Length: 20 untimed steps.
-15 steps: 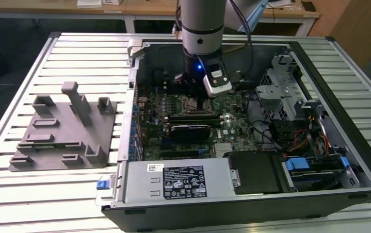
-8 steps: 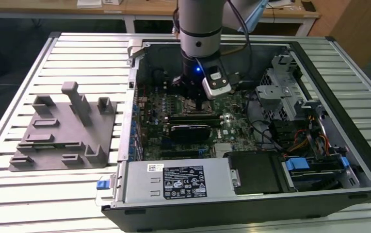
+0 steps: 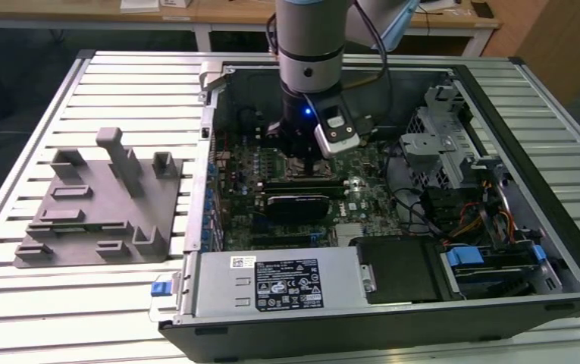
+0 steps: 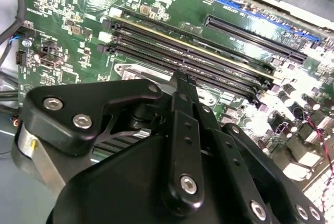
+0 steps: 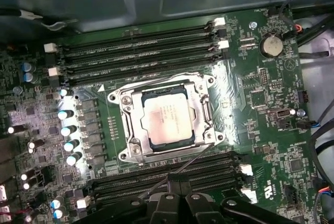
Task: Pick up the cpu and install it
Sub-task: 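Install the second cpu locking lever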
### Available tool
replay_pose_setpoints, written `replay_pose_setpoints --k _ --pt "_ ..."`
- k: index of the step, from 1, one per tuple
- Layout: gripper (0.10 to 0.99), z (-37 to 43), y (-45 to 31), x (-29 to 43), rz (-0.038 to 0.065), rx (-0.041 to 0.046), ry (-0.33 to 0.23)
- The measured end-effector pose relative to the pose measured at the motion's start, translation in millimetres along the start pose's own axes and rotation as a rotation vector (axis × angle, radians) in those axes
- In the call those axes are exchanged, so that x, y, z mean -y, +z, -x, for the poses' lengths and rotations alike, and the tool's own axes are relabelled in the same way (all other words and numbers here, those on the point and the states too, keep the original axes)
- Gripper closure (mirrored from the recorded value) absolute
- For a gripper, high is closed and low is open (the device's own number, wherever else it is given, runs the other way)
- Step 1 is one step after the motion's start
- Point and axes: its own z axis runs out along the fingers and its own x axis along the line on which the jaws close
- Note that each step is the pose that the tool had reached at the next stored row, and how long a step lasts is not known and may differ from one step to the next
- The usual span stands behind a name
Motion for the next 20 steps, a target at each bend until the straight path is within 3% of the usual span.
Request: replay_pose_setpoints --k 3,9,13,20 --pt "0.98 -1.6 0.7 2.0 0.005 -0.0006 -0.009" --pt "0.98 -1.9 0.7 2.2 0.005 -0.001 -0.012" --pt "0.98 -2.0 1.2 2.2 0.005 -0.0184 -0.023" --pt "0.98 -2.0 1.4 2.2 0.006 -0.0199 -0.03"
